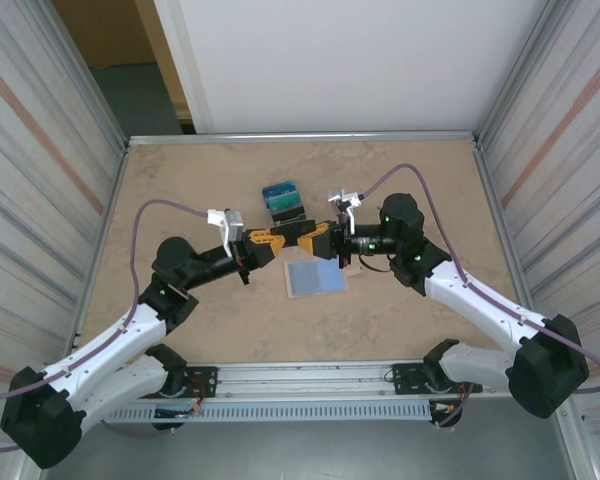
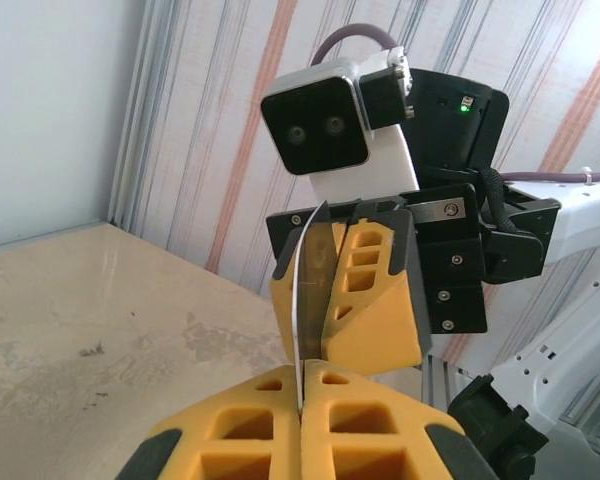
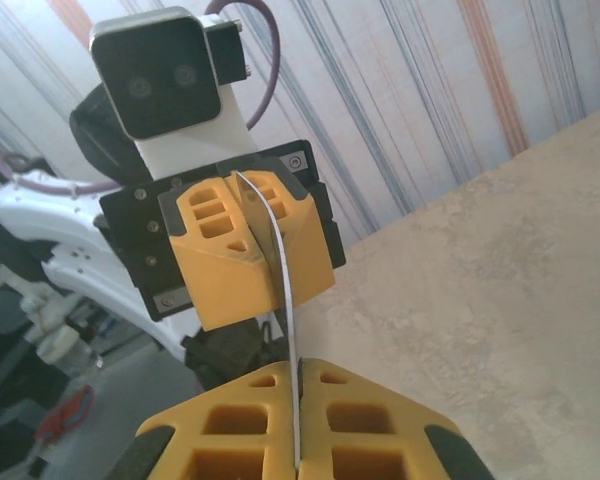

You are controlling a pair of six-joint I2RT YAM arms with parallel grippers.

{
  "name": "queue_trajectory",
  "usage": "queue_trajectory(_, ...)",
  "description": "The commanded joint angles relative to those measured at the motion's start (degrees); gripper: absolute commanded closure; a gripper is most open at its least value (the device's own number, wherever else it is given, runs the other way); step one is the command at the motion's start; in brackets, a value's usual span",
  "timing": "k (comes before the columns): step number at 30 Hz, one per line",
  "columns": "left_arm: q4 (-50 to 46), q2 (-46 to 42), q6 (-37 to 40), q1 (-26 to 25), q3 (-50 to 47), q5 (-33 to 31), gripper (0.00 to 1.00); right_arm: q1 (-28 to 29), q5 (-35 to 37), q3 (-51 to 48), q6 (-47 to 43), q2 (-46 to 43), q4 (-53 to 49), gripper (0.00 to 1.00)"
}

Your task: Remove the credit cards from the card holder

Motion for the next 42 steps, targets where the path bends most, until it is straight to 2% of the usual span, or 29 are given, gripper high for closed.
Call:
queue_trajectory(1,-0.55,-0.6,0.46,0.5,0.08,-0.23,1.0,0.03,1.56,0.17,-1.87,-2.71,-1.28,1.0)
queue_trajectory(4,-2.13,-0.68,0.97,0.48,0.58,-0.23,1.0,-0.06,2.49,-0.01,-2.73,-3.64,-3.0,1.0)
queue_trajectory(8,-5.96,-0.91,3.71,0.54,2.84,0.97,0.64,-0.06,3.29,0.09,-4.02,-4.81,-5.69,1.0)
queue_trajectory(11,-12.96,-1.97,8.67,0.69,6.12,1.03,0.48,-0.11,3.93,0.44,-5.48,-5.24,-8.15,1.0)
queue_trajectory(18,-40.67,-0.52,22.93,0.72,22.05,-0.56,0.38,0.02,4.51,1.17,-8.6,-5.2,-13.47,1.0)
queue_trajectory(23,-58.76,6.96,29.4,0.73,35.6,-1.88,0.37,0.18,3.71,1.46,-9.57,-4.52,-14.8,1.0)
queue_trajectory(28,-70.77,15.54,35.75,0.79,46.94,3.76,0.38,0.88,2.85,2.34,-10.94,-3.99,-16.57,1.0)
queue_trajectory(34,-77.38,22.12,41.12,0.53,54.07,7.51,0.46,1.5,2.8,2.67,-12.15,-4.23,-18.46,1.0)
queue_trajectory(42,-82.28,26.02,47.97,-1.76,55.51,7.31,0.48,1.69,2.63,2.68,-12.68,-4.6,-18.91,1.0)
